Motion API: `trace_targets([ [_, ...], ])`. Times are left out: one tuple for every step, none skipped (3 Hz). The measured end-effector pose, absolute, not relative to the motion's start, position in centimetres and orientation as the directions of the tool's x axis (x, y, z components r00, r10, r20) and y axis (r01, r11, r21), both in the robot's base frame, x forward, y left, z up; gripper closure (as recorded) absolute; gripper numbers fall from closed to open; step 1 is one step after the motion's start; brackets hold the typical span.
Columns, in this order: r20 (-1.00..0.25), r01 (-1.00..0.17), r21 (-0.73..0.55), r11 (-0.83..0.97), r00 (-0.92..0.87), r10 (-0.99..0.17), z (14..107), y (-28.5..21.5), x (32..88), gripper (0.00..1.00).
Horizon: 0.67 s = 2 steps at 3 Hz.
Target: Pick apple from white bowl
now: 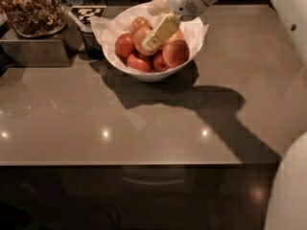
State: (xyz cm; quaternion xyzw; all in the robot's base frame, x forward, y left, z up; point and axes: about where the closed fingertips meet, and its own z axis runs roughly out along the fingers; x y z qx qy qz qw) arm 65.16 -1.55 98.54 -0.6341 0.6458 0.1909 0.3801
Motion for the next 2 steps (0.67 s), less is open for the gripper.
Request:
trace_targets([
  [-0.732,-0.969,-0.236,0.079,0.124,-0.670,98.26,0.58,66.30,0.25],
  [-0.722,-0.972,-0.228,0.062,0.126,-0.680,97.34,1.23,67.25,0.24],
])
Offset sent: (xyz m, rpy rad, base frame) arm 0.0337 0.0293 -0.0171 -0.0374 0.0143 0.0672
